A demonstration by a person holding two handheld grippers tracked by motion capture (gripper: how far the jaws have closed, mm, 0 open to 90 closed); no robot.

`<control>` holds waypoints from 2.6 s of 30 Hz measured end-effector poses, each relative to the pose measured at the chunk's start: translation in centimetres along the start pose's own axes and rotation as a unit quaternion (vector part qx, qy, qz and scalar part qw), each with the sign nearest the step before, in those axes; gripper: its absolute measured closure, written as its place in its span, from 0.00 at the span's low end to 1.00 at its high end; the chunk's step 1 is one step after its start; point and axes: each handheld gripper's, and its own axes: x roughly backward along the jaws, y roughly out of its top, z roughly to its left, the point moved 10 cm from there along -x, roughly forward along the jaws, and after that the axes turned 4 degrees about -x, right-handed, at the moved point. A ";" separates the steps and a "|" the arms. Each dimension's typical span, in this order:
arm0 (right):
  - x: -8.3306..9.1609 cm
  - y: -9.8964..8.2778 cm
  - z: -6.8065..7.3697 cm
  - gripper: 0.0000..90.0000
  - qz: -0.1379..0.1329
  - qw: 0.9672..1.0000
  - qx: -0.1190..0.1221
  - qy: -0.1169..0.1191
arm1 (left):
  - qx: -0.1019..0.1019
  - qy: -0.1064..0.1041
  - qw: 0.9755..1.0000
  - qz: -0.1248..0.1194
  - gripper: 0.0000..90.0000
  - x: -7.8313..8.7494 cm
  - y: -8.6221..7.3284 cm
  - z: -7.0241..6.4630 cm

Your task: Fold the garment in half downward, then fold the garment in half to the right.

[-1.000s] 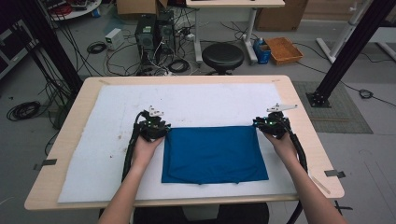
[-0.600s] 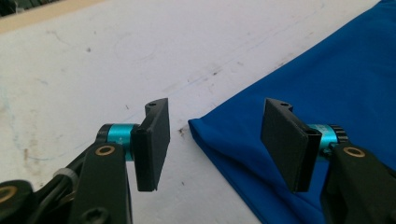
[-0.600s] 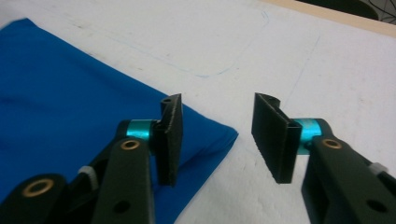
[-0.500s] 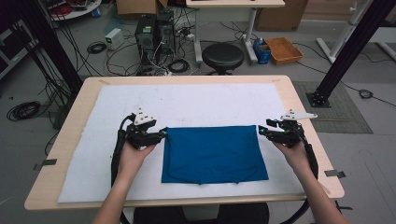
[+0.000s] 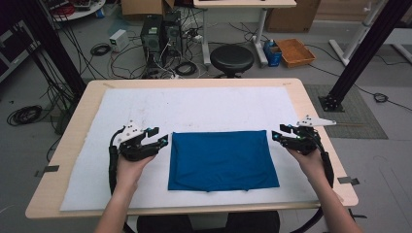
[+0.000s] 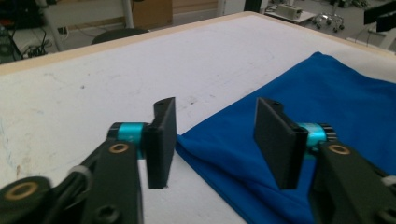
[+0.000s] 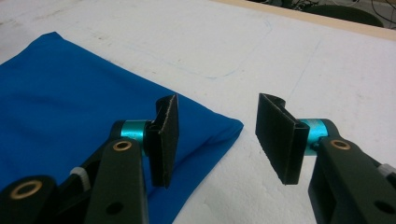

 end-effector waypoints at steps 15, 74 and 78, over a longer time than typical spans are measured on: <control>0.6 0.4 -1.5 0.52 -0.013 1.000 -0.016 -0.012 | 0.009 0.020 0.999 0.041 0.37 0.5 0.6 0.2; -0.6 1.6 1.1 0.50 -0.010 0.999 0.030 0.006 | 0.085 -0.005 0.991 0.099 0.38 3.8 -6.4 -7.7; -0.7 1.8 1.8 0.50 -0.011 0.999 0.038 0.012 | 0.093 -0.006 0.990 0.106 0.43 3.5 -7.1 -8.5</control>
